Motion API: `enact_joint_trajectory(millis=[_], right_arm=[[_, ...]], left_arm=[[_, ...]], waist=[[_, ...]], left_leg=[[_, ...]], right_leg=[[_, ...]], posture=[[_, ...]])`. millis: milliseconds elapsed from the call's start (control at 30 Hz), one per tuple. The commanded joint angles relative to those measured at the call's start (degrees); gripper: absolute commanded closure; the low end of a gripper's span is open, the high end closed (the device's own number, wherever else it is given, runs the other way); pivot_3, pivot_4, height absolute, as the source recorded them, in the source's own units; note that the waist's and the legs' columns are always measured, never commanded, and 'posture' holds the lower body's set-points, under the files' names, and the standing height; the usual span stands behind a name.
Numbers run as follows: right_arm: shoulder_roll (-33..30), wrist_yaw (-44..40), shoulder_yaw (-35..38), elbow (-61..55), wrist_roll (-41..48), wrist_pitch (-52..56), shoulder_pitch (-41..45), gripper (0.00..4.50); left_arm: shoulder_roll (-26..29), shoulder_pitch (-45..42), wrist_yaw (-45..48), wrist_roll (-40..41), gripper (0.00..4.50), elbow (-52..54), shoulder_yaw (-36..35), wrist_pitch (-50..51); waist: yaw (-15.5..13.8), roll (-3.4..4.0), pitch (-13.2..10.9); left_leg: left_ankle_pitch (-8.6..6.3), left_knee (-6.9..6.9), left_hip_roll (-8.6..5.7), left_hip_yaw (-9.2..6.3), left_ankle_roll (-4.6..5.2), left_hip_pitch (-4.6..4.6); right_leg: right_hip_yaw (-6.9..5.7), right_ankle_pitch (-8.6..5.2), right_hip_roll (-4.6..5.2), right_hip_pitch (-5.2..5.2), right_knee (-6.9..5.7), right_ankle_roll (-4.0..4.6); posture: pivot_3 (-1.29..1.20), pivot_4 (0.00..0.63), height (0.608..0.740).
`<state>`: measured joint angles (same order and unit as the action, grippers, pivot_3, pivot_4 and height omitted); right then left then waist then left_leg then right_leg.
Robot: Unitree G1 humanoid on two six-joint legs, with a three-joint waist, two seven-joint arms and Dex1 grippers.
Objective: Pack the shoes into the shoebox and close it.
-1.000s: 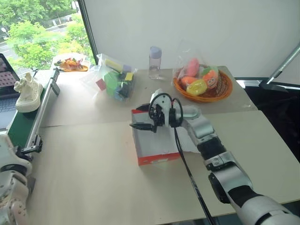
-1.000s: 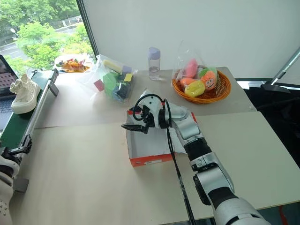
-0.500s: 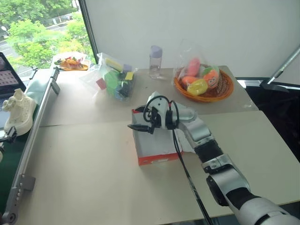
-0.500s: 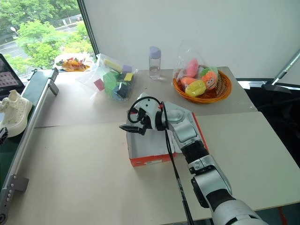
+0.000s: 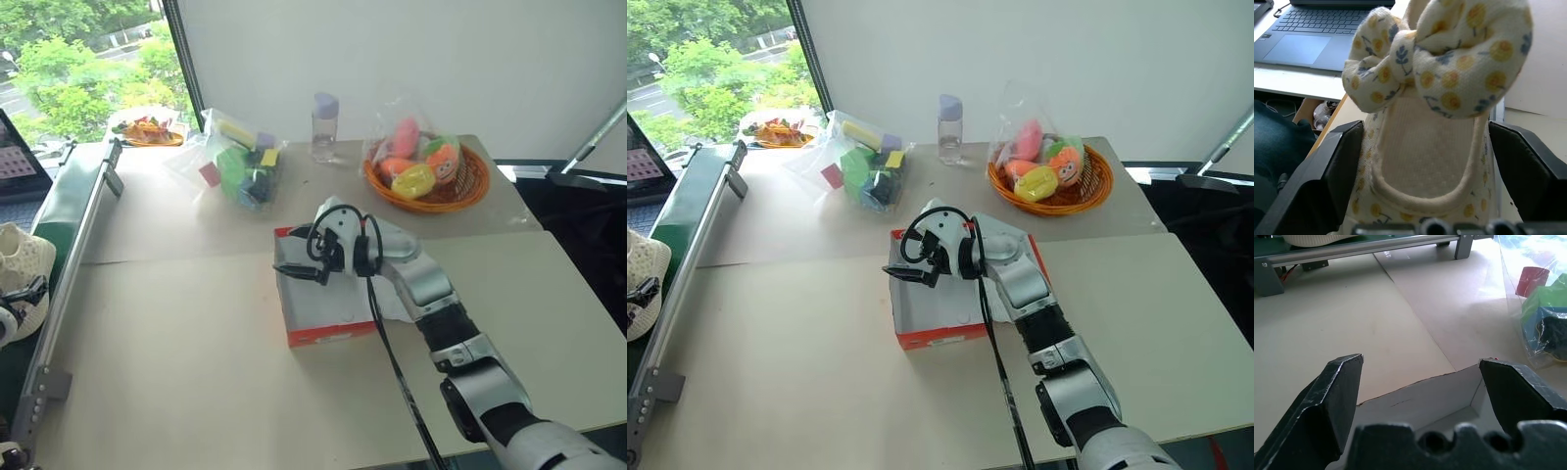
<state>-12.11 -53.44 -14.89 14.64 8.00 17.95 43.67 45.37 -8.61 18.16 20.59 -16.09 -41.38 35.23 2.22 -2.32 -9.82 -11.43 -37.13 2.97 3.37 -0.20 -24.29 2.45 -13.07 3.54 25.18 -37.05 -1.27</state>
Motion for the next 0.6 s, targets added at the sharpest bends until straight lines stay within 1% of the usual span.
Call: enact_joint_trajectory(millis=[33, 100, 133, 167, 233, 267, 300, 467, 533, 600], right_arm=[[-0.4, 0.2, 0.7, -3.6, 1.0, 0.5, -0.4, 0.00], [-0.3, 0.2, 0.7, -3.9, 1.0, 0.6, -0.5, 0.00], [-0.3, 0.2, 0.6, -4.0, 1.0, 0.7, -0.5, 0.00], [-0.2, 0.2, 0.5, -4.0, 0.9, 0.7, -0.5, 0.00], [-0.3, 0.1, 0.3, -4.3, 0.9, 0.8, -0.6, 0.00], [-0.3, 0.0, 0.2, -4.2, 0.8, 0.7, -0.6, 0.00], [-0.3, 0.0, 0.2, -4.3, 0.8, 0.8, -0.6, 0.00], [-0.3, -0.1, 0.1, -4.3, 0.8, 0.8, -0.5, 0.00], [-0.3, -0.2, 0.3, -4.3, 0.9, 0.9, -0.4, 0.00], [-0.1, -0.1, 1.1, -4.3, 1.9, 1.8, -0.2, 0.00]], left_arm=[[-1.8, 0.9, -0.2, 0.9, 1.70, 0.8, 0.1, 0.4], [-2.6, 1.1, -0.2, 1.3, 2.44, 1.7, -0.4, 0.1], [-3.0, 1.1, -0.3, 1.6, 2.70, 2.2, -0.7, 0.0], [-3.4, 1.1, -0.6, 1.8, 3.14, 2.8, -1.0, -0.2], [-4.1, 1.1, -1.1, 2.1, 3.85, 3.8, -1.5, -0.6], [-4.5, 1.0, -1.4, 2.5, 4.31, 4.3, -2.0, -0.6], [-4.8, 1.0, -1.6, 2.7, 4.49, 4.6, -2.3, -0.6], [-6.3, 0.9, -3.0, 3.5, 4.49, 7.6, -3.4, -0.5], [-7.4, 0.4, -3.8, 3.9, 4.49, 11.8, -3.3, -1.2], [-8.9, -0.8, -4.1, 6.0, 4.49, 17.2, -3.1, -0.5]], waist=[[-0.1, 0.01, 0.0], [-0.1, 0.01, 0.0], [-0.1, 0.02, 0.0], [-0.1, 0.02, 0.0], [-0.1, 0.02, 0.0], [-0.1, 0.02, 0.0], [-0.1, 0.02, 0.0], [-0.3, 0.01, 0.0], [-0.5, 0.01, 0.0], [-1.0, -0.07, 0.0]], left_leg=[[0.03, 0.03, 0.01, 0.00, -0.06, 0.04], [0.04, 0.08, 0.01, 0.01, -0.11, 0.16], [0.04, 0.10, 0.01, 0.01, -0.12, 0.18], [0.07, 0.10, 0.01, 0.01, -0.16, 0.19], [0.12, 0.11, 0.02, 0.00, -0.20, 0.19], [0.13, 0.11, 0.02, 0.00, -0.21, 0.19], [0.14, 0.11, 0.02, -0.01, -0.20, 0.18], [0.16, 0.11, 0.01, -0.02, -0.21, 0.16], [0.17, 0.11, 0.01, -0.02, -0.21, 0.16], [0.18, 0.10, 0.01, -0.04, -0.22, 0.13]], right_leg=[[-0.01, 0.02, 0.00, -0.02, -0.03, 0.04], [-0.01, 0.05, -0.01, -0.10, -0.04, 0.08], [-0.01, 0.06, -0.01, -0.10, -0.04, 0.09], [-0.01, 0.06, -0.01, -0.10, -0.06, 0.10], [-0.03, 0.06, -0.04, -0.10, -0.07, 0.11], [-0.03, 0.06, -0.04, -0.10, -0.07, 0.11], [-0.03, 0.06, -0.04, -0.10, -0.08, 0.11], [-0.05, 0.06, -0.05, -0.11, -0.07, 0.10], [-0.05, 0.06, -0.05, -0.11, -0.07, 0.10], [-0.06, 0.06, -0.06, -0.11, -0.06, 0.10]], posture=[[0.00, 0.150, 0.740], [0.00, 0.150, 0.740], [0.00, 0.150, 0.740], [0.00, 0.150, 0.740], [0.00, 0.150, 0.740], [0.00, 0.150, 0.740], [0.00, 0.150, 0.740], [0.00, 0.150, 0.740], [0.00, 0.150, 0.740], [0.00, 0.150, 0.740]])
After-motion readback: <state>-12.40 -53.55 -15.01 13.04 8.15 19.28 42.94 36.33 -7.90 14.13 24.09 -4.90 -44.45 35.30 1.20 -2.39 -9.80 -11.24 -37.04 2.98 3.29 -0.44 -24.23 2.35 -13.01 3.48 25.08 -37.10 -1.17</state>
